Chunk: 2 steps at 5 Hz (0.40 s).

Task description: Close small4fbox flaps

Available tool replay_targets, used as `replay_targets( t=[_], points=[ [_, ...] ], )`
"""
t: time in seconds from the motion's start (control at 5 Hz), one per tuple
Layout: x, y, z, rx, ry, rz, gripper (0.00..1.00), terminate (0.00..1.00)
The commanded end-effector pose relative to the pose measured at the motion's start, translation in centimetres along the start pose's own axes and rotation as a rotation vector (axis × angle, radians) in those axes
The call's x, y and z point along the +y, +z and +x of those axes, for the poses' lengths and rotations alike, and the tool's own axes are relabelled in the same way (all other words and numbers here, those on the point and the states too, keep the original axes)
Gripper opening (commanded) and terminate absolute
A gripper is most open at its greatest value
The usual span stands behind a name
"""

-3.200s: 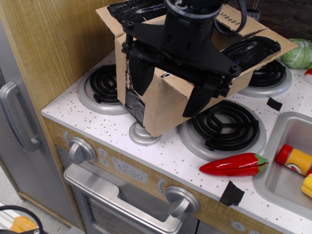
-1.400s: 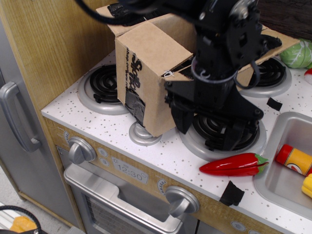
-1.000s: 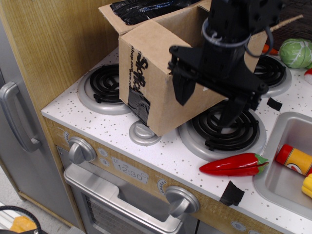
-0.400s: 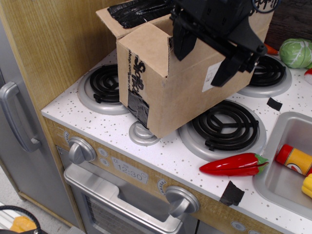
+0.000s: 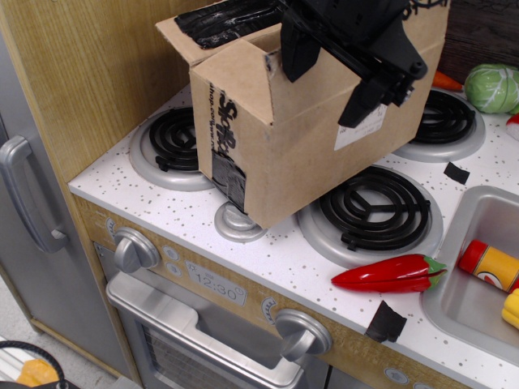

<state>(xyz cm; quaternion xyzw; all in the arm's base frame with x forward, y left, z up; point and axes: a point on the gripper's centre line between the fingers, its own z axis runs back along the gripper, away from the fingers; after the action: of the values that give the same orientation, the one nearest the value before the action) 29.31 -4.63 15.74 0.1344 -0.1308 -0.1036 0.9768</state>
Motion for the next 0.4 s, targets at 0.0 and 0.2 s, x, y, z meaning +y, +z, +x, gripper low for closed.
replay_targets(
  t=[0.0, 0.2],
  points=[
    [1.82, -2.02, -0.07, -0.051, -0.001, -0.048, 1.00, 0.00],
    [1.65, -2.12, -0.09, -0.043, 0.009, -0.057, 1.00, 0.00]
  ],
)
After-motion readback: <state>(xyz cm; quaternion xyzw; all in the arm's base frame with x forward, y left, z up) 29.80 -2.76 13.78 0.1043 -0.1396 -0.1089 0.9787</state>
